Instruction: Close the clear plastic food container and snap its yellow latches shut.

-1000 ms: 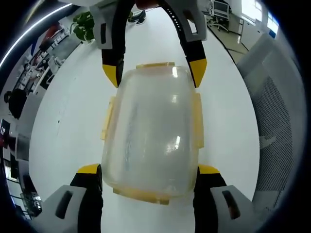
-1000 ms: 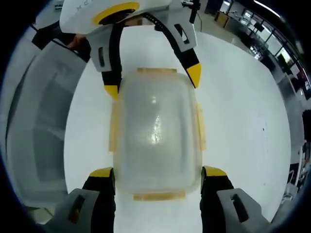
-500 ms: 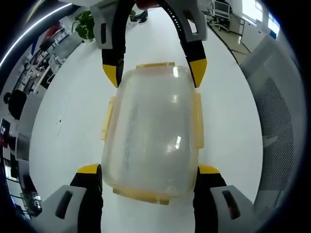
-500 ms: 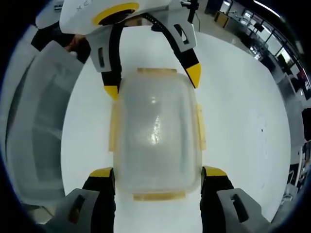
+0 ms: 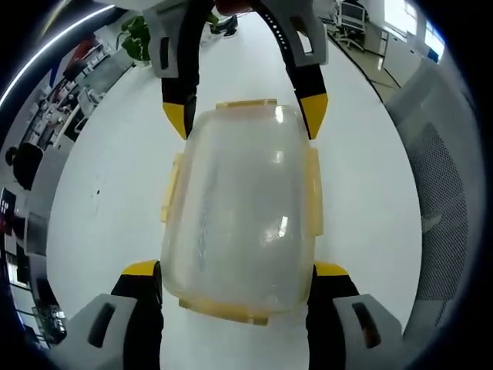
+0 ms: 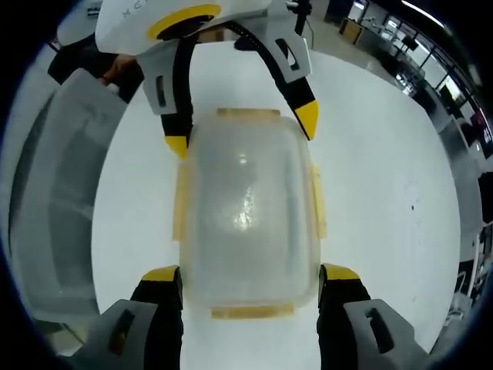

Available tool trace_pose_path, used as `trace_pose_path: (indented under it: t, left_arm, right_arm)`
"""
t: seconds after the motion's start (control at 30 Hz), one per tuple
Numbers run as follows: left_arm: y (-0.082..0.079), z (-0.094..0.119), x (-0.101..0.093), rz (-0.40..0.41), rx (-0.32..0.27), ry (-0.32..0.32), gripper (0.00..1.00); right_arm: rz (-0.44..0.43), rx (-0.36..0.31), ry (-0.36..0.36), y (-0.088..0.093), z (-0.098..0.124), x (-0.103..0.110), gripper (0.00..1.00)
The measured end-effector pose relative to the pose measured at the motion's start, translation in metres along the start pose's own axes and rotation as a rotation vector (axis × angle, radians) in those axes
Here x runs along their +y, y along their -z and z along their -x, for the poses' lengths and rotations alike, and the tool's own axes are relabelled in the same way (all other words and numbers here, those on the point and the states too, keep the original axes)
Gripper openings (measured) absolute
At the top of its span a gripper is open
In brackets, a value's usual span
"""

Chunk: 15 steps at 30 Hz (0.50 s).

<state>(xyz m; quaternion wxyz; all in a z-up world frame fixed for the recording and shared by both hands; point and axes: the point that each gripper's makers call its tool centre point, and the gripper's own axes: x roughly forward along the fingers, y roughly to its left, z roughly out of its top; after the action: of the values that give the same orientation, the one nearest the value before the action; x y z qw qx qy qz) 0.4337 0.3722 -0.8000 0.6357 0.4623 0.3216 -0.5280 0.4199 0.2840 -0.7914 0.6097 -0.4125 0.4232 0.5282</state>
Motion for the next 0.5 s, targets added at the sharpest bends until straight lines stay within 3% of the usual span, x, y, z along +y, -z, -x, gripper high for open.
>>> trace_pose_path:
  t: [0.5]
  left_arm:
    - [-0.001,-0.004,0.015,-0.007,-0.006,0.004,0.77]
  right_arm:
    - [-0.008,0.002,0.002,0.0,-0.001,-0.015,0.71]
